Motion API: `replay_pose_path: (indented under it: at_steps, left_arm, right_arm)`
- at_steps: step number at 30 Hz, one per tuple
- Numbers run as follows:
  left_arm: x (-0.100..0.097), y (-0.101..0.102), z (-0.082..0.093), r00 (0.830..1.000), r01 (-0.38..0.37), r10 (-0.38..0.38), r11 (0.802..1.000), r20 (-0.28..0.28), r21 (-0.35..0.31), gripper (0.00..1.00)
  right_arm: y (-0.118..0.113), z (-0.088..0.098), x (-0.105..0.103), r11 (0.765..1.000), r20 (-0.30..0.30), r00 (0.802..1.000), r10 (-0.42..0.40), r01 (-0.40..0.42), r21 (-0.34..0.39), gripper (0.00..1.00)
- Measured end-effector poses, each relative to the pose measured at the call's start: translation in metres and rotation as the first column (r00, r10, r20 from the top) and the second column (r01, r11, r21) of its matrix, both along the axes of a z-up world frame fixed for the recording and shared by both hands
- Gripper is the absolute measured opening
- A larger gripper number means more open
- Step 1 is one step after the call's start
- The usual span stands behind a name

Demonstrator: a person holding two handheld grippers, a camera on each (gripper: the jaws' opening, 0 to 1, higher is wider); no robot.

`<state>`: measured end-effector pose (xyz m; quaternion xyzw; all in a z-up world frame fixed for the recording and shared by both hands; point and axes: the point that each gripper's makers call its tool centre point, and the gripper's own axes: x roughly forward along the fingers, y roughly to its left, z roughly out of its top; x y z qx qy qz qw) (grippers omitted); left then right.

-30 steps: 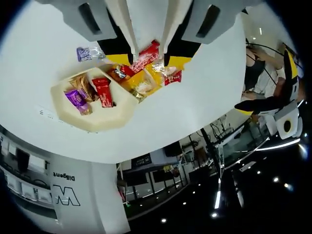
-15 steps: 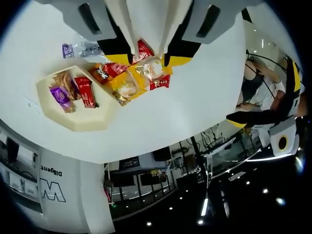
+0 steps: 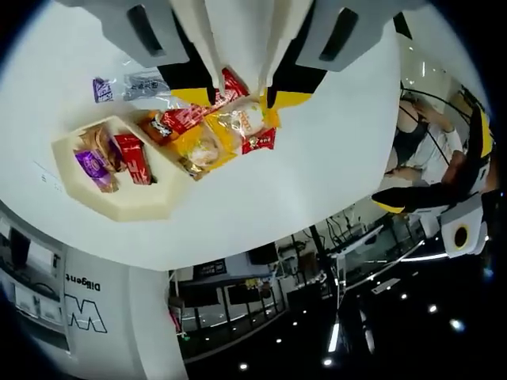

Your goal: Place the target food into the container with the food tongs after gripping and lifting it, then release it inside without dropping or visibly crushing the food.

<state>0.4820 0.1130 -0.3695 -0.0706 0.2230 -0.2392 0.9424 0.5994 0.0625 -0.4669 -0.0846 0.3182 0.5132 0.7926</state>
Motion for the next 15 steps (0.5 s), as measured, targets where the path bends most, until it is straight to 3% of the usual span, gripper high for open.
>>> replay_pose_path:
  at_steps: [15]
  left_arm:
    - [0.007, -0.016, 0.002, 0.999, 0.036, -0.036, 0.999, 0.004, 0.001, 0.98]
  right_arm:
    - [-0.027, 0.004, -0.02, 1.0, -0.008, 1.0, 0.002, -0.002, 0.007, 0.21]
